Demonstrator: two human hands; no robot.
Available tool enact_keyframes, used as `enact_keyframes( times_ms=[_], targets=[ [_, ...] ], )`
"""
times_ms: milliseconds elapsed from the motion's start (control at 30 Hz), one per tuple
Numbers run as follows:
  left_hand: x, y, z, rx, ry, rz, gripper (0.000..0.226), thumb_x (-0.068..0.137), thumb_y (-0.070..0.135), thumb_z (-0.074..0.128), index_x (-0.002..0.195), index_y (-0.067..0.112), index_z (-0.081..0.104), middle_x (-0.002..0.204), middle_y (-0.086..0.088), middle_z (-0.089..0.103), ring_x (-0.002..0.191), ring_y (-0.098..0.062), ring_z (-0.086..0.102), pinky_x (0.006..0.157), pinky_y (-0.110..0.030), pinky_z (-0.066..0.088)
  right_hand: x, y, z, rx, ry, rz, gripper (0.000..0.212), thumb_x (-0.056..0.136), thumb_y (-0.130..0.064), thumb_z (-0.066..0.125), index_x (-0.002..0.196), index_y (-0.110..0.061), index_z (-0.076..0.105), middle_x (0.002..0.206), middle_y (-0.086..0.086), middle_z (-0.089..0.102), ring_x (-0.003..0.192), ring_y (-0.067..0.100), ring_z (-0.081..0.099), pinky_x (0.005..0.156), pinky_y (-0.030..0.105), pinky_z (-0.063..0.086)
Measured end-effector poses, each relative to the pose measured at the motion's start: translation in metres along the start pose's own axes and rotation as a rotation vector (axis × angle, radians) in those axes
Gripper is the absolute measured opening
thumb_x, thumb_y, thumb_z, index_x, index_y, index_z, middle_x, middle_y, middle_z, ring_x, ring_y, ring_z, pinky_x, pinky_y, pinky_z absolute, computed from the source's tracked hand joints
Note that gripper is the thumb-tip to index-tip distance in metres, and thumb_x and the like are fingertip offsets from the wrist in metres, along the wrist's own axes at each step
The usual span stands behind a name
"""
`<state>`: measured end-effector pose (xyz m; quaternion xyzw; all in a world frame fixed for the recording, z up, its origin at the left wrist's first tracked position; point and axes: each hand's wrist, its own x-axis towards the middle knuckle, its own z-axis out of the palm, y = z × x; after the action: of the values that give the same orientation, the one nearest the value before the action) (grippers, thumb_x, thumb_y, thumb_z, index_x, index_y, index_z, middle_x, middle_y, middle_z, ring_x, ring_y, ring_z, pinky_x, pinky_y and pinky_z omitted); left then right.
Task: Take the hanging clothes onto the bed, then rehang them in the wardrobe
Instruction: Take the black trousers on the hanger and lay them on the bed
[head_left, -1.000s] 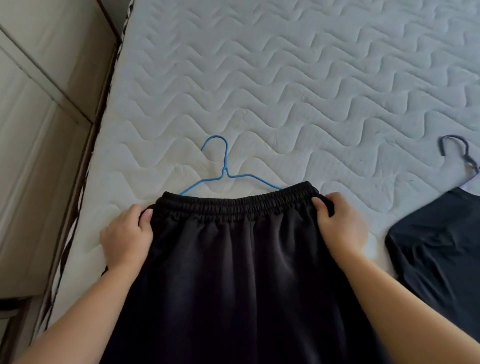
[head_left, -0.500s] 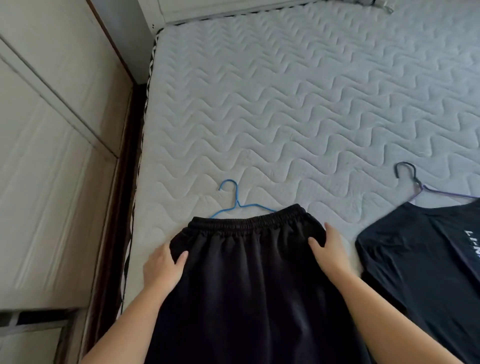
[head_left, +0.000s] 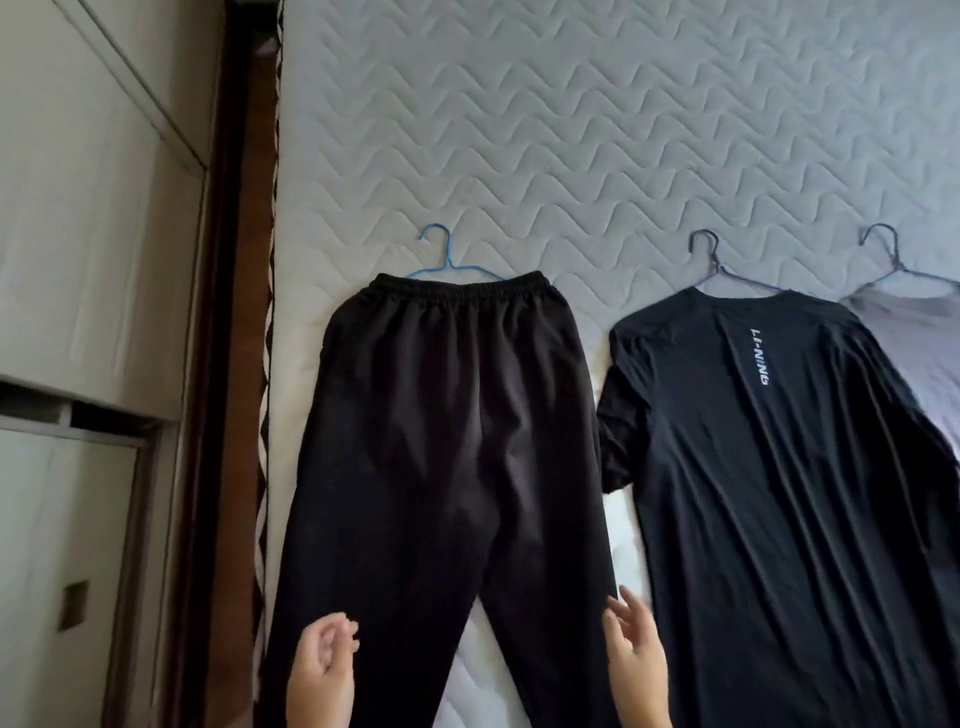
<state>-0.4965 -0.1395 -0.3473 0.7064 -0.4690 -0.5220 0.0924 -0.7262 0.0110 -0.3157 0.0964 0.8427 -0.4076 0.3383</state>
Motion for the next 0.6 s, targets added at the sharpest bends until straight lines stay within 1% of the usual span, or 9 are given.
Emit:
enact_keyframes(
  times_ms=[33, 67, 100, 133, 200, 267, 400, 467, 600],
  targets=[
    [-0.016, -0.013, -0.006, 0.002, -0.018, -0.028, 0.01, 0.09, 0.006, 0.049, 0.089, 0.014, 0.055, 0.092, -0.017, 0.064, 0.083, -0.032, 0.06, 0.073, -0.009, 0.044, -0.01, 0.019, -0.01, -0.031, -0.012, 0.034, 0.031, 0.087, 0.008, 0.05, 0.118, 0.004, 0.053, 0.103, 0.019, 0.06, 0.073, 0.001, 0.062, 0.061, 0.001, 0.044],
    [-0.03, -0.024, -0.013, 0.015, -0.041, -0.049, 0.009, 0.09, 0.005, 0.049, 0.09, 0.012, 0.056, 0.091, -0.018, 0.065, 0.079, -0.031, 0.059, 0.069, -0.007, 0.044, -0.017, 0.037, -0.018, -0.072, -0.038, 0.08, 0.027, 0.087, 0.005, 0.052, 0.114, 0.005, 0.056, 0.097, 0.017, 0.062, 0.078, 0.004, 0.064, 0.066, 0.007, 0.045],
    [-0.042, -0.033, -0.02, 0.034, -0.068, -0.055, 0.009, 0.09, 0.006, 0.049, 0.09, 0.011, 0.057, 0.09, -0.017, 0.065, 0.078, -0.029, 0.06, 0.07, -0.01, 0.044, -0.023, 0.052, -0.026, -0.113, -0.081, 0.136, 0.024, 0.088, 0.0, 0.054, 0.111, 0.003, 0.059, 0.092, 0.014, 0.063, 0.086, 0.014, 0.065, 0.07, 0.016, 0.044],
    [-0.051, -0.043, -0.028, 0.063, -0.085, -0.068, 0.01, 0.091, 0.007, 0.049, 0.088, 0.012, 0.058, 0.089, -0.016, 0.066, 0.077, -0.028, 0.06, 0.075, -0.019, 0.043, -0.029, 0.063, -0.033, -0.156, -0.135, 0.203, 0.022, 0.089, -0.005, 0.054, 0.109, 0.001, 0.06, 0.088, 0.011, 0.064, 0.087, 0.021, 0.063, 0.069, 0.023, 0.042],
    [-0.065, -0.058, -0.044, 0.123, -0.11, -0.088, 0.016, 0.092, 0.01, 0.048, 0.081, 0.018, 0.057, 0.087, -0.014, 0.066, 0.075, -0.026, 0.061, 0.08, -0.032, 0.04, -0.043, 0.076, -0.046, -0.228, -0.248, 0.31, 0.018, 0.092, -0.013, 0.051, 0.105, -0.005, 0.06, 0.085, 0.007, 0.062, 0.076, 0.018, 0.057, 0.058, 0.023, 0.037],
    [-0.074, -0.067, -0.056, 0.191, -0.137, -0.123, 0.02, 0.093, 0.011, 0.046, 0.078, 0.02, 0.056, 0.085, -0.012, 0.066, 0.073, -0.025, 0.061, 0.079, -0.033, 0.038, -0.055, 0.082, -0.059, -0.298, -0.288, 0.317, 0.02, 0.092, -0.019, 0.051, 0.106, -0.008, 0.061, 0.087, 0.005, 0.063, 0.072, 0.014, 0.053, 0.055, 0.022, 0.034],
    [-0.089, -0.077, -0.072, 0.287, -0.147, -0.124, 0.018, 0.094, 0.013, 0.041, 0.094, 0.008, 0.058, 0.082, -0.006, 0.064, 0.076, -0.023, 0.06, 0.072, -0.033, 0.04, -0.085, 0.085, -0.08, -0.211, -0.247, 0.316, 0.016, 0.093, -0.021, 0.049, 0.1, -0.012, 0.059, 0.091, 0.006, 0.064, 0.078, 0.018, 0.055, 0.06, 0.027, 0.036],
    [-0.097, -0.077, -0.072, 0.306, -0.15, -0.104, 0.019, 0.095, 0.014, 0.04, 0.096, 0.007, 0.058, 0.084, -0.006, 0.063, 0.078, -0.024, 0.06, 0.073, -0.032, 0.039, -0.1, 0.087, -0.091, -0.14, -0.239, 0.291, 0.014, 0.093, -0.023, 0.049, 0.1, -0.014, 0.058, 0.093, 0.005, 0.064, 0.081, 0.018, 0.057, 0.062, 0.026, 0.039],
    [-0.122, -0.079, -0.071, 0.32, -0.17, -0.07, 0.022, 0.095, 0.013, 0.039, 0.098, 0.004, 0.059, 0.087, -0.009, 0.063, 0.08, -0.026, 0.06, 0.076, -0.032, 0.039, -0.13, 0.107, -0.116, -0.067, -0.182, 0.25, 0.016, 0.093, -0.019, 0.048, 0.101, -0.009, 0.058, 0.093, 0.009, 0.063, 0.078, 0.02, 0.057, 0.058, 0.024, 0.04]
  ],
)
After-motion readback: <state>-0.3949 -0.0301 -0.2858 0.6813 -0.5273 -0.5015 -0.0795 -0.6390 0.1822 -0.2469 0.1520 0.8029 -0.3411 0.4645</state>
